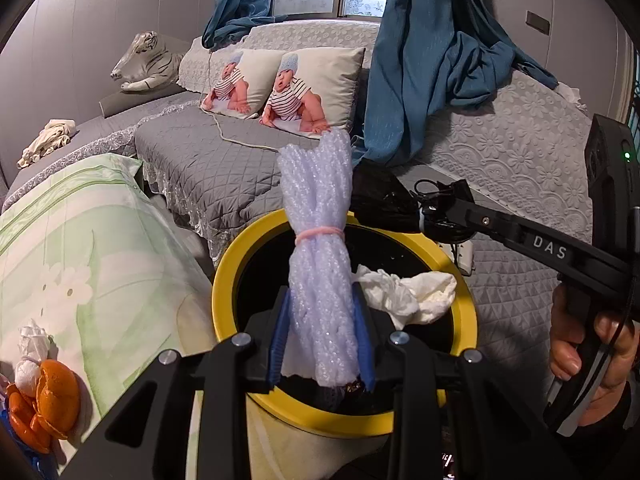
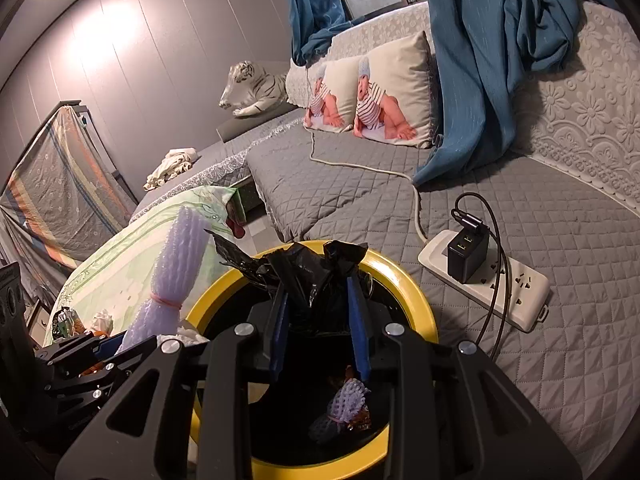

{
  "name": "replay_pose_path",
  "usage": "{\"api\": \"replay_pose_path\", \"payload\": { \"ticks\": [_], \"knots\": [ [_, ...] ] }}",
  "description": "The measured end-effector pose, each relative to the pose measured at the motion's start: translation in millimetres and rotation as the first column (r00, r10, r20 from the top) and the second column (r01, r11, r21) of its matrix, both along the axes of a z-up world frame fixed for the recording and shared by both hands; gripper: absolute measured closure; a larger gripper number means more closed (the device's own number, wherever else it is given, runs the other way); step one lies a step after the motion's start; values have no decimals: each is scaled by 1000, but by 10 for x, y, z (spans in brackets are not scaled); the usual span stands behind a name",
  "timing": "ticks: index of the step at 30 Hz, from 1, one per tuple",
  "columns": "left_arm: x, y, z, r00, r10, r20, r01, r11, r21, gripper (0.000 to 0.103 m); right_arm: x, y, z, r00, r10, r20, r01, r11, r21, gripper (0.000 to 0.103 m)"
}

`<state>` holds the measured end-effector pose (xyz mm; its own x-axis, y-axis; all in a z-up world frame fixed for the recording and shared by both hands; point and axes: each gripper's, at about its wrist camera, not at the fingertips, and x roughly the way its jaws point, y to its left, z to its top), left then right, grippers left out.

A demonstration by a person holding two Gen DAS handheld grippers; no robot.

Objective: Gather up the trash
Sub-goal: 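Lower the mesh sleeve and black bag into the bin with both tools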

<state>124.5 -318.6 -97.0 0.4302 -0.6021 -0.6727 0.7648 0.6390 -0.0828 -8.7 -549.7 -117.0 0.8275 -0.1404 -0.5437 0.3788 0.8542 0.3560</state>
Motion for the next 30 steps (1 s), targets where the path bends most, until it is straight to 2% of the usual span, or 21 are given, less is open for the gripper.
{"api": "replay_pose_path", "payload": {
  "ticks": [3,5,7,9,12,20,25,30],
  "knots": [
    [4,-7,-12,1000,0,-3,0,1000,2,75,28,-23,-27,1000,-7,-12,7,1000,2,75],
    [15,2,-20,1000,10,-8,-10,1000,1,67,30,-28,-36,1000,-8,-14,9,1000,8,74],
    [31,24,-19,1000,28,-10,-28,1000,-3,52,36,-35,-45,1000,-9,-20,9,1000,13,65],
    [48,52,-16,999,39,-14,-39,999,-12,50,31,-57,-54,1000,-19,-21,19,1000,17,63],
    [76,102,10,998,59,-15,-60,998,-26,36,10,-82,-45,999,-33,-17,33,999,15,56],
    [255,401,191,990,140,-36,-143,983,-119,21,-143,-132,82,996,-80,47,80,997,12,47],
    [386,698,438,973,231,-5,-228,956,-184,15,-238,-31,253,988,-62,143,64,998,-8,38],
    [499,1052,705,945,324,38,-307,924,-228,12,-238,147,463,976,-10,217,19,999,-40,30]
  ]
}}
